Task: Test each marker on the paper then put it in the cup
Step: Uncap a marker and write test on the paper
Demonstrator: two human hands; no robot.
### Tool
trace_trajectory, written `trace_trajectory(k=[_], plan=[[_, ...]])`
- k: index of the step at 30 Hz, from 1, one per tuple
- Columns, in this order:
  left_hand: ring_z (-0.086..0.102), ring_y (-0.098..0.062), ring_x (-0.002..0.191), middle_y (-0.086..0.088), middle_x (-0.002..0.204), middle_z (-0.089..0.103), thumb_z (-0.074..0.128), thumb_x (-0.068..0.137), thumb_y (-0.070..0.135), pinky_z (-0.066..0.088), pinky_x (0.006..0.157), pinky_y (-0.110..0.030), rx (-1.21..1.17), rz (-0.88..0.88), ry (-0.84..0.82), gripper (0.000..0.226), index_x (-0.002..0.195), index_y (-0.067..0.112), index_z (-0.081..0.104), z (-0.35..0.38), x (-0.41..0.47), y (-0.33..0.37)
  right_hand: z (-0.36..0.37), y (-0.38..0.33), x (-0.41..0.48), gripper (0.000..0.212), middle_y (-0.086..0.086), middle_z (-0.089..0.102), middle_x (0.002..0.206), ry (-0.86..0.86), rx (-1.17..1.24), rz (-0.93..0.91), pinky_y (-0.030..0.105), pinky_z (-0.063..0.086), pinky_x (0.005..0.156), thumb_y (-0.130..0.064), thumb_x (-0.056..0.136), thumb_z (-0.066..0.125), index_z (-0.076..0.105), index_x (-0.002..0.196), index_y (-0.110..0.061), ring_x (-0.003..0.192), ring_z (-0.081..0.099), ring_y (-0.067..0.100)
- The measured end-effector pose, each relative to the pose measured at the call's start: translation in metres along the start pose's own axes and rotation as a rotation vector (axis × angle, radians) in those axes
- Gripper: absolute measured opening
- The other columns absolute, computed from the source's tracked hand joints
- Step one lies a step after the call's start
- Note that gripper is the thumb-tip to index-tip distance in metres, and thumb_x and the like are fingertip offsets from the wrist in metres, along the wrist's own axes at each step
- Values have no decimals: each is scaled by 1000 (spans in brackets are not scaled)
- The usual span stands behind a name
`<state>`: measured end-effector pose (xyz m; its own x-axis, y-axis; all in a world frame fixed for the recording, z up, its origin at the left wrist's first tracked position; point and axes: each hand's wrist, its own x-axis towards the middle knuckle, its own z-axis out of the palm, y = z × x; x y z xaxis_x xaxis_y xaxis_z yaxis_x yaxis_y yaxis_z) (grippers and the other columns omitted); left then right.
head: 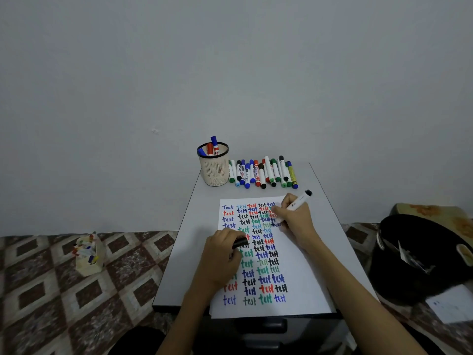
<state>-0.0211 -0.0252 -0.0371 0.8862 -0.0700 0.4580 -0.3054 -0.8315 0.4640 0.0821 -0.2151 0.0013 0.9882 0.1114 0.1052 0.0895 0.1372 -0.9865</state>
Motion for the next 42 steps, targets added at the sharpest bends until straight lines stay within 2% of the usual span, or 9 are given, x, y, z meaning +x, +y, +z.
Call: trace_trajectory(k=[4, 10, 13, 17, 23, 31, 34, 38, 42], plan=[[51, -5, 95, 8, 103, 59, 46, 82, 15, 37, 89, -23, -12, -7, -11, 32, 111, 19, 59, 0, 0, 0, 3, 7, 1, 37, 1, 40, 51, 14, -139, -19, 22, 39, 49, 20, 75, 58, 40, 61, -9, 44, 40, 7], [50, -6, 93, 6, 104, 60, 43, 84, 18, 38, 88, -25, -6, -14, -23, 31, 110, 18, 60, 0, 0, -1, 1, 9, 2, 33, 2, 42, 55, 19, -204, -23, 25, 45, 57, 18, 74, 58, 42, 63, -9, 47, 43, 6], [51, -9, 92, 3, 104, 61, 42, 84, 17, 41, 87, -27, -5, -15, -22, 32, 110, 16, 61, -1, 0, -1, 3, 7, 0, 34, 2, 42, 55, 13, -219, -37, 21, 44, 54, 18, 74, 57, 41, 62, -9, 46, 43, 3], [52, -12, 92, 2, 103, 60, 42, 84, 15, 40, 86, -28, 1, -20, -24, 32, 110, 15, 60, -2, 0, 1, 2, 8, 1, 35, 2, 42, 55, 6, -225, -51, 23, 44, 55, 18, 72, 57, 42, 61, -11, 49, 43, 7], [52, -12, 93, 1, 104, 60, 42, 85, 16, 40, 86, -27, 4, -34, -31, 32, 111, 15, 60, -2, 0, 2, 5, 9, 0, 34, 4, 45, 58, -4, -324, -99, 18, 40, 49, 15, 72, 60, 41, 61, -12, 49, 42, 7], [52, -11, 92, 2, 105, 60, 40, 86, 18, 42, 85, -27, 6, -45, -38, 32, 111, 16, 60, -1, 0, 0, 2, 9, 2, 33, 3, 45, 60, -7, -313, -95, 18, 39, 48, 15, 73, 59, 42, 63, -11, 47, 42, 2], [52, -11, 93, 2, 105, 60, 39, 85, 19, 41, 85, -26, 11, -48, -39, 34, 111, 16, 61, -1, 0, -1, 3, 9, 1, 29, 3, 46, 61, -17, -338, -104, 17, 37, 47, 12, 73, 61, 43, 64, -9, 51, 43, 7], [52, -12, 93, 2, 105, 60, 40, 85, 18, 41, 85, -26, 5, -43, -38, 33, 111, 16, 61, -2, 0, 0, 1, 11, 2, 31, 5, 44, 58, -47, -302, -69, 23, 39, 50, 13, 72, 60, 43, 62, -11, 52, 43, 15], [52, -11, 92, 1, 104, 60, 41, 85, 17, 40, 84, -25, 8, -36, -33, 33, 111, 15, 61, -1, 0, 0, -1, 9, 0, 35, 3, 42, 55, 28, -242, -67, 20, 39, 48, 17, 74, 57, 41, 62, -11, 45, 41, 5]])
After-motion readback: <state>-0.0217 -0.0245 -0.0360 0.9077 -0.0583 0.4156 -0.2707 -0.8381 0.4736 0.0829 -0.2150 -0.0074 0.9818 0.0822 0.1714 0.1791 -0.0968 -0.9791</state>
